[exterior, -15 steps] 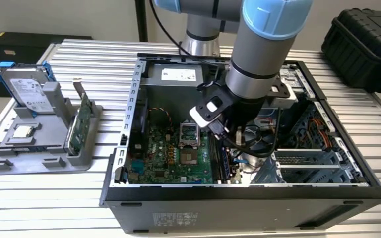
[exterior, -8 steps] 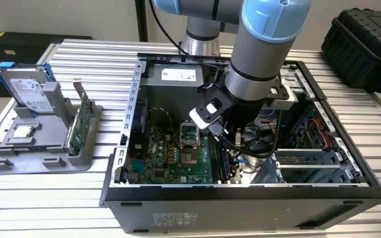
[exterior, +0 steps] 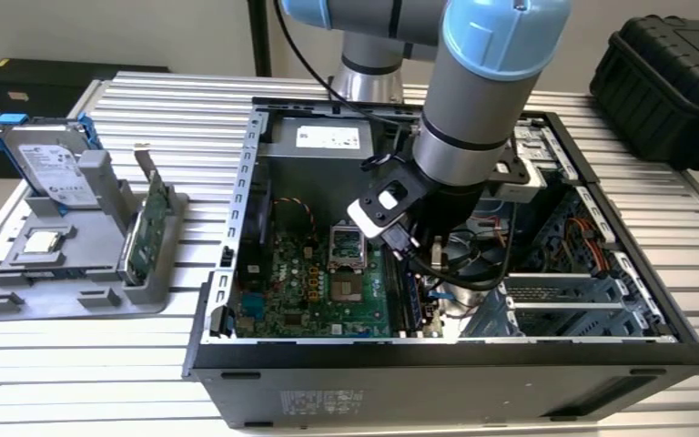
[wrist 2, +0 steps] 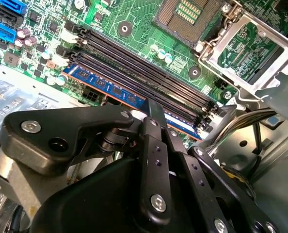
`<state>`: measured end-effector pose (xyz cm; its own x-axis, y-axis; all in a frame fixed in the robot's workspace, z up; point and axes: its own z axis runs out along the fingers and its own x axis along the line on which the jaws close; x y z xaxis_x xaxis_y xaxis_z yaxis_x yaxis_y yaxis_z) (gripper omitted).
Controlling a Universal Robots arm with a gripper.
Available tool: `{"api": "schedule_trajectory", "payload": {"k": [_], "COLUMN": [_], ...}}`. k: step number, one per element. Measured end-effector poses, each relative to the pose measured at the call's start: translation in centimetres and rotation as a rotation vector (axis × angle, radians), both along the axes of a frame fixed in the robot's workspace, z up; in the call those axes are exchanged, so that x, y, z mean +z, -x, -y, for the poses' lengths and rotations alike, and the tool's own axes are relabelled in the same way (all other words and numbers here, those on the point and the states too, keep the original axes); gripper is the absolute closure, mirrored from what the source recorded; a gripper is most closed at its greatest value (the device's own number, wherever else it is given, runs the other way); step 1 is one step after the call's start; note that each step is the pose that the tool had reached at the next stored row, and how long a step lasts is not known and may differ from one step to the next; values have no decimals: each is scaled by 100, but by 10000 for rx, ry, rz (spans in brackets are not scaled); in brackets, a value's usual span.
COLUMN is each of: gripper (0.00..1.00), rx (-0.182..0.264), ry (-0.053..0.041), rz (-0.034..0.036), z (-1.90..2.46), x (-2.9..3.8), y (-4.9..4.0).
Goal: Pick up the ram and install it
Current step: 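Press down the ram until it locks into place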
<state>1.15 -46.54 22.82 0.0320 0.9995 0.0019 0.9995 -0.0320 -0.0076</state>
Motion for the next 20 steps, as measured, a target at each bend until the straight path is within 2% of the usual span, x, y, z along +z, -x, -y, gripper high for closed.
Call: {"api": "schedule_trajectory", "payload": {"k": [8,20], "gripper": [100,100], "rx": [0,0], "ry": [12,5], "rz": [-4,-2], "z": [2,0], "x": [-46,-54], "y": [0,0]}}
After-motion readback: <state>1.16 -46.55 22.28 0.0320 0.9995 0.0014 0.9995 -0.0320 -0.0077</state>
